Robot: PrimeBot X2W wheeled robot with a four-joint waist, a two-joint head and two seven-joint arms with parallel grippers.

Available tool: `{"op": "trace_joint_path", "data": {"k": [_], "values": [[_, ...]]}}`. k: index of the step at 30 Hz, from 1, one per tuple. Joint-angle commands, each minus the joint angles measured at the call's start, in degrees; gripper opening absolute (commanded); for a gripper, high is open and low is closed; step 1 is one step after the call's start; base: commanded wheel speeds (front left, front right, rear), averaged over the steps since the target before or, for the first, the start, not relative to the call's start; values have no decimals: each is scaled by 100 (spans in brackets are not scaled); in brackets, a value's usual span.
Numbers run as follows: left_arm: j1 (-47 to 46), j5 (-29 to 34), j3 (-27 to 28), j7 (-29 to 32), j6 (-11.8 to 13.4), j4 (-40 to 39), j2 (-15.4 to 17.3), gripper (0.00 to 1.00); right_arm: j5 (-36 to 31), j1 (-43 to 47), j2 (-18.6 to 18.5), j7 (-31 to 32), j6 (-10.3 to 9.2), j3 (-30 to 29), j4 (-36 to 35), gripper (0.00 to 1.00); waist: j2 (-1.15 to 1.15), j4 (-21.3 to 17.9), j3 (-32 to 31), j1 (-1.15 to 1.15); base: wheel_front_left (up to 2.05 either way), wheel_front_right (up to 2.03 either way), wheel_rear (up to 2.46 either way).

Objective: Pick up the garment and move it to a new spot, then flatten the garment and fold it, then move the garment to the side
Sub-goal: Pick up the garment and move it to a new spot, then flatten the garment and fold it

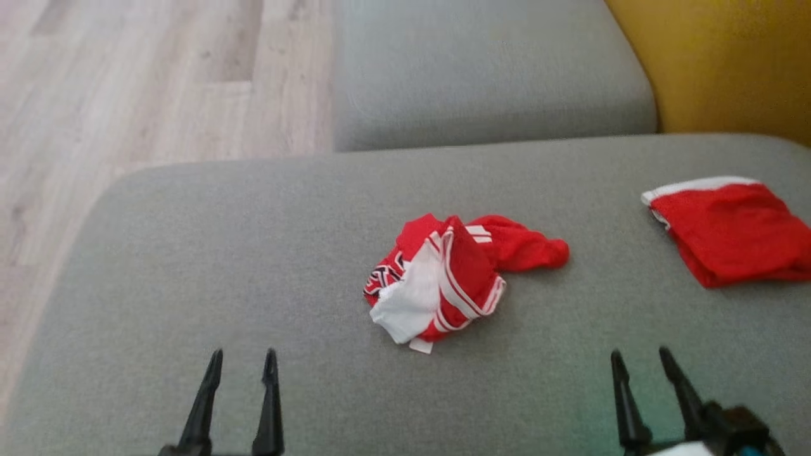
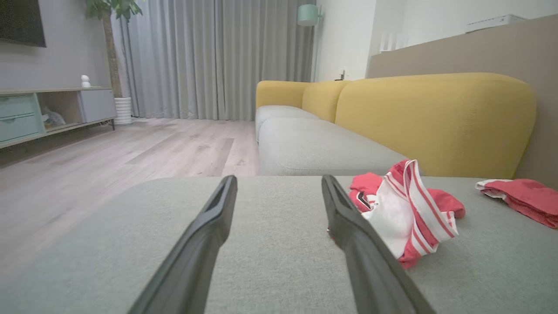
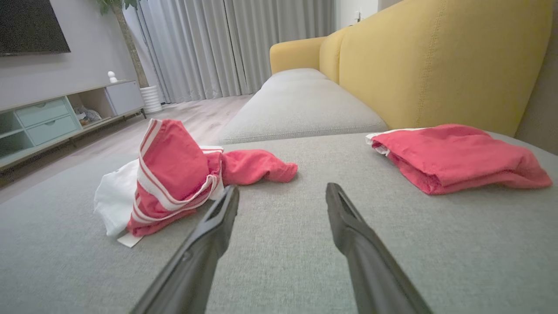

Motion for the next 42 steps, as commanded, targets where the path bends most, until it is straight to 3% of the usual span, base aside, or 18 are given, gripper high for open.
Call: {"op": "trace_joint_path", "data": {"k": [1, 12, 26, 33, 42], "values": [[-86, 57, 327, -52, 14, -290, -75, 100, 48, -91, -30, -15, 19, 231, -162, 100, 0, 125, -160, 2, 0, 0, 0], [296, 372, 800, -52, -251, -252, -135, 100, -18, 30, -53, -15, 19, 388, -167, 100, 0, 183, -266, 2, 0, 0, 0], [269, 579, 753, -52, -421, 113, -145, 100, 28, 11, -41, -15, 19, 375, -207, 100, 0, 189, -255, 2, 0, 0, 0], [-340, 801, -72, -52, -636, 623, -147, 100, -2, -121, -72, -15, 19, 508, -212, 100, 0, -55, 15, 2, 0, 0, 0], [-2058, 891, -1570, -52, -743, 1955, -147, 100, -21, -566, -186, -15, 19, 972, -219, 100, 0, -871, 743, 2, 0, 0, 0]]}}
